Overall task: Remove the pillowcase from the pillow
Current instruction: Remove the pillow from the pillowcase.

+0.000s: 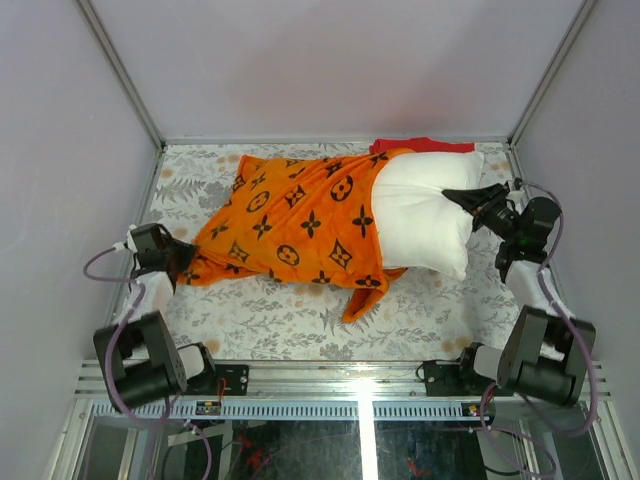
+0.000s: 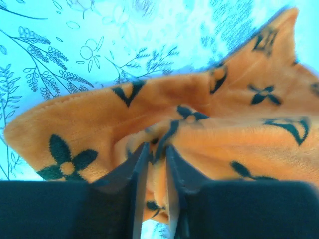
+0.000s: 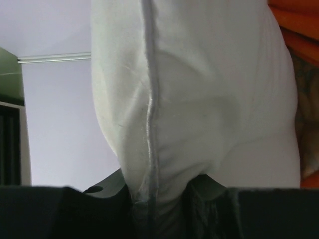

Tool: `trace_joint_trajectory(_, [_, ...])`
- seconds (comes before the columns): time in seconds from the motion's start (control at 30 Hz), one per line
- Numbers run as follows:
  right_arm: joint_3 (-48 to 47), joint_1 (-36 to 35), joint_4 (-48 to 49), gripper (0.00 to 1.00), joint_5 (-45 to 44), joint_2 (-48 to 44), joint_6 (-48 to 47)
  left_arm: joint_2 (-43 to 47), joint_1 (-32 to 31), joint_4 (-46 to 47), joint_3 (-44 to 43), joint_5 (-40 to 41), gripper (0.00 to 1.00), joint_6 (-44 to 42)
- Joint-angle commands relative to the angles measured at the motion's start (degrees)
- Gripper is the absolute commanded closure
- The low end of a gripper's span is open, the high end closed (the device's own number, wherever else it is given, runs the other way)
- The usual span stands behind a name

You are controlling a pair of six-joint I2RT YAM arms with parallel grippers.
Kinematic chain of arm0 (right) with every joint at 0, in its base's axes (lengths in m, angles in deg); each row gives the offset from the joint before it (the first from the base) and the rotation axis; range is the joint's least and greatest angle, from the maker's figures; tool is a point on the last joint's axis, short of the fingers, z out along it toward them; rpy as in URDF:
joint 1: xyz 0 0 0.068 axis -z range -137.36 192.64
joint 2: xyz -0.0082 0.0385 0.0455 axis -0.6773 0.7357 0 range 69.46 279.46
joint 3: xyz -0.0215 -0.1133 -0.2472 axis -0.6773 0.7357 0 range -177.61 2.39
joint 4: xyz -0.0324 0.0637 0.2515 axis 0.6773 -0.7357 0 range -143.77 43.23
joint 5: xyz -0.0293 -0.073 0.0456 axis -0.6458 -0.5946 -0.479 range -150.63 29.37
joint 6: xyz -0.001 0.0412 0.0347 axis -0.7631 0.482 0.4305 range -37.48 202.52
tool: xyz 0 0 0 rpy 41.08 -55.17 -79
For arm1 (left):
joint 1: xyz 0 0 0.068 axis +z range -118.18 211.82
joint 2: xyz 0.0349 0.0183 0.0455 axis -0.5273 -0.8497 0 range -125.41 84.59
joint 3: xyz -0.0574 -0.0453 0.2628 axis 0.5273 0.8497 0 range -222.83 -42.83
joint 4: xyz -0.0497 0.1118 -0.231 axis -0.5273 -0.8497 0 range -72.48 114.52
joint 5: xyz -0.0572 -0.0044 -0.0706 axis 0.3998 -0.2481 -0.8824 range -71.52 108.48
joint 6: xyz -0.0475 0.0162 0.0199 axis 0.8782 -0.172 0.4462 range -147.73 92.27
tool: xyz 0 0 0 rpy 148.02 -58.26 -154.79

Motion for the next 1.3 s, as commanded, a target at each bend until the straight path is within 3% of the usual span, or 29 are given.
trace_joint_trajectory(0.0, [-9.2,2.7,-22.1,1.00,-9.7,-13.5,-18.0,12.1,-4.2,3.2,1.9,12.9,0.50,-3.4])
trace_joint_trajectory(0.07, [-12.3,1.9,-34.7,1.00,-16.8,-16.9,-28.4,16.2,-11.4,1.0,0.4,18.2,0.04,-3.2])
trace_joint_trajectory(0.1, [-13.1,1.4,-37.2,1.00,-18.1,-18.0,-29.9,17.3,-16.7,-0.8,-1.1,21.7,0.00,-3.3])
trace_joint_trajectory(0.2, [-13.0,0.4,-38.4,1.00,-17.1,-18.5,-30.9,18.4,-29.0,-5.1,-7.5,29.5,0.00,-4.4])
trace_joint_trajectory(0.3, [-12.0,-2.0,-39.6,1.00,-17.6,-18.1,-32.1,16.3,-43.2,-5.1,-13.8,37.6,0.00,-10.6])
trace_joint_trajectory(0.47, [-10.9,-7.6,-40.2,1.00,-20.3,-18.0,-33.2,4.7,-64.8,-4.2,-22.6,49.9,0.00,-19.5])
trace_joint_trajectory(0.57, [-10.8,-9.5,-40.4,1.00,-21.0,-18.1,-33.6,-2.9,-69.5,-2.9,-25.5,48.9,0.00,-20.6])
trace_joint_trajectory(0.73, [-11.1,-9.8,-42.3,1.00,-20.9,-19.3,-34.9,-11.6,-70.2,-4.8,-30.3,47.4,0.00,-18.7])
trace_joint_trajectory(0.8, [-11.4,-9.8,-43.0,1.00,-21.1,-19.9,-35.6,-13.1,-70.0,-6.0,-31.2,48.8,0.05,-18.1])
trace_joint_trajectory(0.9, [-11.8,-9.8,-44.0,1.00,-21.1,-20.3,-36.3,-13.0,-69.0,-6.6,-30.7,49.3,0.26,-17.8])
trace_joint_trajectory(1.03, [-11.8,-9.8,-43.6,1.00,-20.4,-19.9,-35.8,-9.2,-63.8,-6.9,-27.2,45.8,0.59,-16.1])
trace_joint_trajectory(1.13, [-11.6,-9.8,-42.9,1.00,-19.9,-19.3,-35.4,-3.7,-56.6,-6.3,-22.0,39.9,0.97,-14.4])
trace_joint_trajectory(1.27, [-11.6,-9.7,-42.5,1.00,-20.0,-18.9,-35.6,3.0,-45.8,-6.4,-16.1,34.1,1.00,-13.5])
